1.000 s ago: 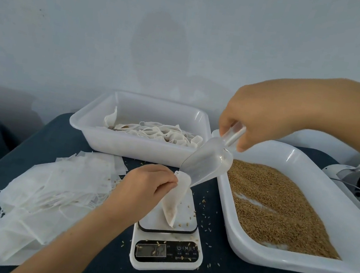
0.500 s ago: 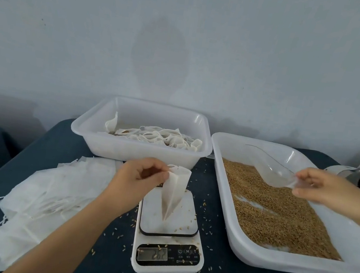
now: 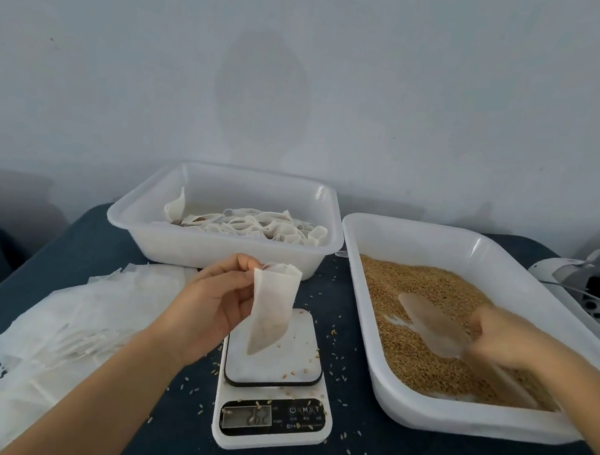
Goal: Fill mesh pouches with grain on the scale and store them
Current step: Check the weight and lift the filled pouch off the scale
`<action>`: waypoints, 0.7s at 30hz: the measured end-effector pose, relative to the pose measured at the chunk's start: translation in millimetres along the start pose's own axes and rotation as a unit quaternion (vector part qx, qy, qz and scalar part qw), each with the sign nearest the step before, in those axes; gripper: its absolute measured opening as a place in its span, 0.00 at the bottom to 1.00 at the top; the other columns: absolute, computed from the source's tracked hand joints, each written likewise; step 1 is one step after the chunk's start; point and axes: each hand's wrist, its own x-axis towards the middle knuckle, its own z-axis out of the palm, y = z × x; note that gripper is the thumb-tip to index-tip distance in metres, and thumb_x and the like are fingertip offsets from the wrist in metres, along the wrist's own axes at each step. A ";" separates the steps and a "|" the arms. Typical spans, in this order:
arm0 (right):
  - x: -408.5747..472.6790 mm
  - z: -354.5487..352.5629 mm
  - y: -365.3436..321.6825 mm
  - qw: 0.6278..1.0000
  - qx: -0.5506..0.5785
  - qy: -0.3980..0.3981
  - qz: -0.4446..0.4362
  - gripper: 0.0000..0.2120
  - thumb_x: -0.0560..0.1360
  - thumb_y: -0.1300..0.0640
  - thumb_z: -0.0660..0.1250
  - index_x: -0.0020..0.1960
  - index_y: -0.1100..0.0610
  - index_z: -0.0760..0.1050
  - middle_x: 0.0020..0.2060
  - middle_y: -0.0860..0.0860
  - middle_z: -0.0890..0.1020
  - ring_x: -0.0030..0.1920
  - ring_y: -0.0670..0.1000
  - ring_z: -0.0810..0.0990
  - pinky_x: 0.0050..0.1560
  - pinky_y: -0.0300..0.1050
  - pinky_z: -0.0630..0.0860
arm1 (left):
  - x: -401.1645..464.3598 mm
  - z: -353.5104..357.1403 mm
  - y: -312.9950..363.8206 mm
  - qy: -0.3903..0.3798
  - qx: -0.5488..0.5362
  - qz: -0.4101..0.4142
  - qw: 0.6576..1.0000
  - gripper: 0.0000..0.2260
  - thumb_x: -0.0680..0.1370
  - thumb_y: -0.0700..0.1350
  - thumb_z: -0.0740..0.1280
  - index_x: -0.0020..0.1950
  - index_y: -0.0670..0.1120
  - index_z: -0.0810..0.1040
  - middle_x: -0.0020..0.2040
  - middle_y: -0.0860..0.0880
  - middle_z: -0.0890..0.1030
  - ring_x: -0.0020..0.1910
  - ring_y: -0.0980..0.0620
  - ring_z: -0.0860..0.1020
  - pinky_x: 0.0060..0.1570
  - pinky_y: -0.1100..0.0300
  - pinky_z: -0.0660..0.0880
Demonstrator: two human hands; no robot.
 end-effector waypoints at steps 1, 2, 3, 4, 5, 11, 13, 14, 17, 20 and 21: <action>-8.4 -9.8 -11.9 0.997 0.049 0.048 -0.032 0.23 0.72 0.50 0.72 0.63 0.58 0.73 0.59 0.52 0.78 0.52 0.49 0.77 0.51 0.41 0.73 | 0.6 -0.2 -1.7 -0.005 0.004 -0.006 1.000 0.06 0.72 0.38 0.63 0.38 0.44 0.78 0.41 0.46 0.78 0.37 0.52 0.78 0.35 0.61 0.76; -20.0 -20.3 -27.0 0.985 0.122 0.088 -0.086 0.24 0.72 0.49 0.72 0.65 0.54 0.71 0.60 0.49 0.77 0.55 0.47 0.77 0.55 0.40 0.73 | 0.7 0.3 -2.6 -0.011 0.009 -0.011 1.000 0.06 0.72 0.38 0.63 0.37 0.45 0.78 0.41 0.46 0.79 0.37 0.53 0.78 0.35 0.62 0.76; -34.8 -29.6 -45.2 0.962 0.196 0.107 -0.156 0.24 0.70 0.47 0.72 0.64 0.48 0.71 0.59 0.44 0.77 0.54 0.43 0.77 0.54 0.38 0.72 | 0.7 0.8 -3.4 -0.019 0.014 -0.015 1.000 0.07 0.72 0.38 0.63 0.37 0.45 0.78 0.42 0.46 0.80 0.38 0.53 0.78 0.36 0.62 0.76; -53.1 -36.3 -66.0 0.935 0.257 0.096 -0.225 0.24 0.68 0.44 0.73 0.61 0.41 0.70 0.57 0.39 0.77 0.51 0.38 0.77 0.52 0.36 0.72 | 0.9 1.5 -4.0 -0.027 0.017 -0.018 0.999 0.06 0.72 0.39 0.63 0.38 0.45 0.79 0.43 0.47 0.80 0.38 0.52 0.78 0.36 0.61 0.76; -72.0 -37.9 -88.3 0.909 0.300 0.067 -0.283 0.25 0.66 0.42 0.73 0.60 0.36 0.69 0.55 0.35 0.77 0.50 0.35 0.77 0.50 0.34 0.72 | 1.3 1.7 -4.5 -0.034 0.018 -0.019 0.999 0.05 0.71 0.39 0.64 0.38 0.46 0.79 0.44 0.46 0.80 0.40 0.52 0.78 0.37 0.61 0.76; -101.6 18.6 -182.0 0.878 0.281 0.023 -0.386 0.44 0.74 0.52 0.70 0.76 0.40 0.43 0.73 0.40 0.58 0.63 0.40 0.68 0.62 0.37 0.68 | -1.1 -0.7 -3.3 -0.073 0.004 -0.027 0.997 0.03 0.73 0.40 0.64 0.41 0.45 0.77 0.44 0.44 0.79 0.43 0.47 0.78 0.39 0.55 0.77; -89.5 21.2 -196.0 0.881 0.301 0.020 -0.365 0.43 0.74 0.56 0.70 0.77 0.44 0.45 0.73 0.46 0.61 0.61 0.44 0.71 0.59 0.40 0.71 | -3.0 -4.6 -3.6 -0.070 -0.012 -0.032 0.997 0.07 0.74 0.39 0.61 0.41 0.46 0.77 0.45 0.44 0.81 0.44 0.47 0.79 0.40 0.54 0.78; -83.0 19.0 -199.5 0.883 0.304 0.022 -0.358 0.42 0.73 0.56 0.71 0.77 0.46 0.49 0.72 0.47 0.65 0.61 0.45 0.71 0.57 0.39 0.71 | -3.8 -6.7 -3.8 -0.063 -0.007 -0.030 0.998 0.07 0.74 0.39 0.60 0.41 0.46 0.77 0.46 0.44 0.81 0.44 0.47 0.79 0.40 0.55 0.78; -68.2 13.0 -204.2 0.887 0.289 0.035 -0.359 0.28 0.71 0.57 0.72 0.69 0.51 0.69 0.59 0.46 0.78 0.55 0.44 0.76 0.49 0.37 0.73 | -6.0 -12.8 -9.3 -0.046 0.040 -0.005 0.998 0.07 0.75 0.39 0.61 0.42 0.46 0.78 0.48 0.43 0.81 0.45 0.48 0.79 0.43 0.58 0.78; -59.0 11.9 -204.1 0.890 0.282 0.042 -0.357 0.17 0.71 0.59 0.71 0.60 0.52 0.77 0.47 0.45 0.80 0.47 0.45 0.78 0.44 0.36 0.72 | -10.8 -14.9 -20.1 -0.011 0.044 0.030 0.998 0.04 0.76 0.44 0.65 0.49 0.48 0.76 0.49 0.44 0.80 0.47 0.49 0.78 0.45 0.60 0.77; -56.7 11.5 -203.7 0.889 0.288 0.040 -0.353 0.14 0.72 0.58 0.71 0.57 0.51 0.78 0.45 0.44 0.80 0.45 0.45 0.78 0.43 0.37 0.72 | -13.0 -16.0 -23.9 0.001 0.060 0.040 0.997 0.09 0.74 0.47 0.67 0.54 0.49 0.75 0.49 0.46 0.80 0.48 0.50 0.79 0.44 0.60 0.76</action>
